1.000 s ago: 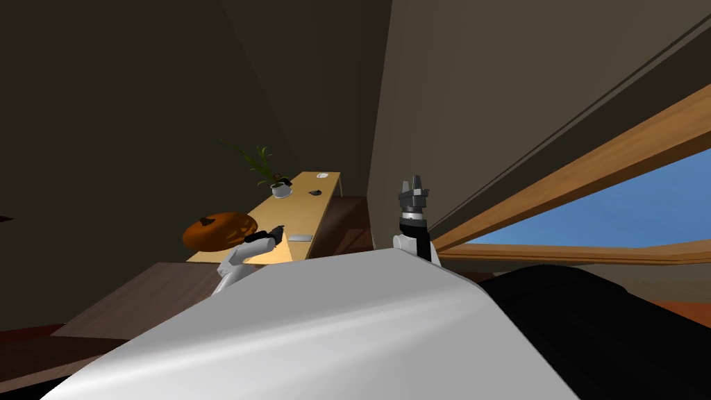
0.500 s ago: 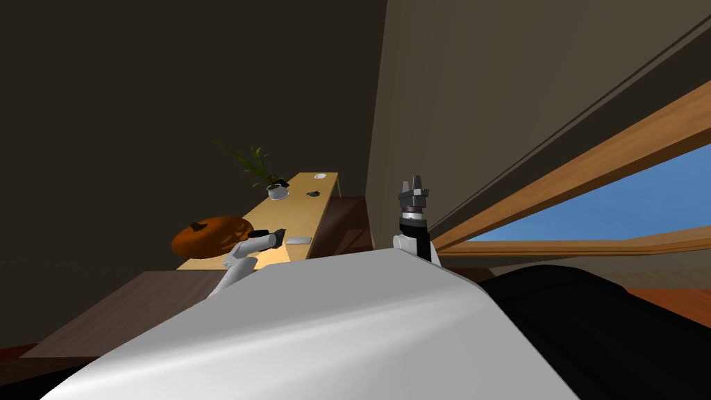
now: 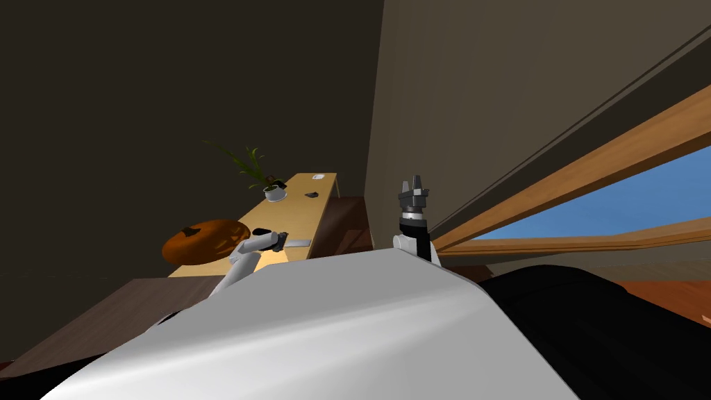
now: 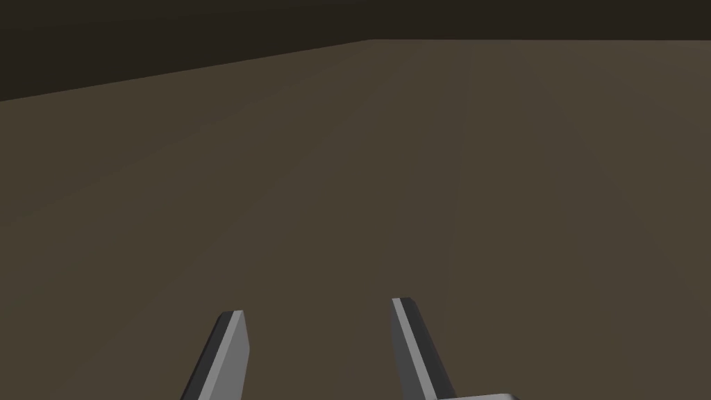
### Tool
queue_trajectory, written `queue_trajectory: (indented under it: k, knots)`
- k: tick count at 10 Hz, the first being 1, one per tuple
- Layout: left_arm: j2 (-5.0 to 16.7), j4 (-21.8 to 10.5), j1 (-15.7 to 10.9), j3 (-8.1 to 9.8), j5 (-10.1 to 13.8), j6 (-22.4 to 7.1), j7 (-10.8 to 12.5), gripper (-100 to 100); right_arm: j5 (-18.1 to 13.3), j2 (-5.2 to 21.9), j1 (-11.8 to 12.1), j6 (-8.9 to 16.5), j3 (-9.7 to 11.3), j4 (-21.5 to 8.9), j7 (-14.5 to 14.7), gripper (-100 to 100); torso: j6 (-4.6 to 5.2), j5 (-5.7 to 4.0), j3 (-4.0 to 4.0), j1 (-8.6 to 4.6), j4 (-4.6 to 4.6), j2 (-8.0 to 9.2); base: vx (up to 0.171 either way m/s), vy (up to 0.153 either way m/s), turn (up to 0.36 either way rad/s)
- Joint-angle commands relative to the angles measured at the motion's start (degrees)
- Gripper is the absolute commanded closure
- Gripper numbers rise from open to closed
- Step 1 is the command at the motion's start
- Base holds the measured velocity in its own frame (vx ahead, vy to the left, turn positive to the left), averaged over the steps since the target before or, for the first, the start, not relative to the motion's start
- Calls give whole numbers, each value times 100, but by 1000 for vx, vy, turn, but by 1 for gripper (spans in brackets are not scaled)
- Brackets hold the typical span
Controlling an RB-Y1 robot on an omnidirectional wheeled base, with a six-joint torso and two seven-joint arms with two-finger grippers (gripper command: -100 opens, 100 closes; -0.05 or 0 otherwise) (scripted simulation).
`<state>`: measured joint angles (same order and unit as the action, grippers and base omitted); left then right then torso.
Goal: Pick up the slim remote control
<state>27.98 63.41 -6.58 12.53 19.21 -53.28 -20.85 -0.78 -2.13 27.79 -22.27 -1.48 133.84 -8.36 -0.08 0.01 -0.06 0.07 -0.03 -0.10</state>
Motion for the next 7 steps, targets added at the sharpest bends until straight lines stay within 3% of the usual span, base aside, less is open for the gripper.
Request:
queue_trajectory:
  k: [1,2,3,4,7]
  knots:
    - [11,-286,-221,-9,67,-227,-224,-100,0,0,0,0,0,0,0,0,0,0,0,0,0,0,26,18,-44]
    - [11,-444,-221,-9,67,-227,-224,-100,0,0,0,0,0,0,0,0,2,-1,-1,-1,0,-3,21,18,-30]
    - [6,-715,-400,-21,111,-413,-402,-100,0,0,0,0,0,0,0,0,0,0,-1,0,0,-1,27,26,-40]
    - [6,-748,-400,-21,111,-413,-402,-100,0,0,0,0,0,0,0,0,1,0,-1,2,0,-2,29,23,-25]
    - [-23,-1223,-727,-52,187,-736,-738,-100,0,0,0,0,0,0,0,0,-1,0,-1,0,0,-1,26,19,-26]
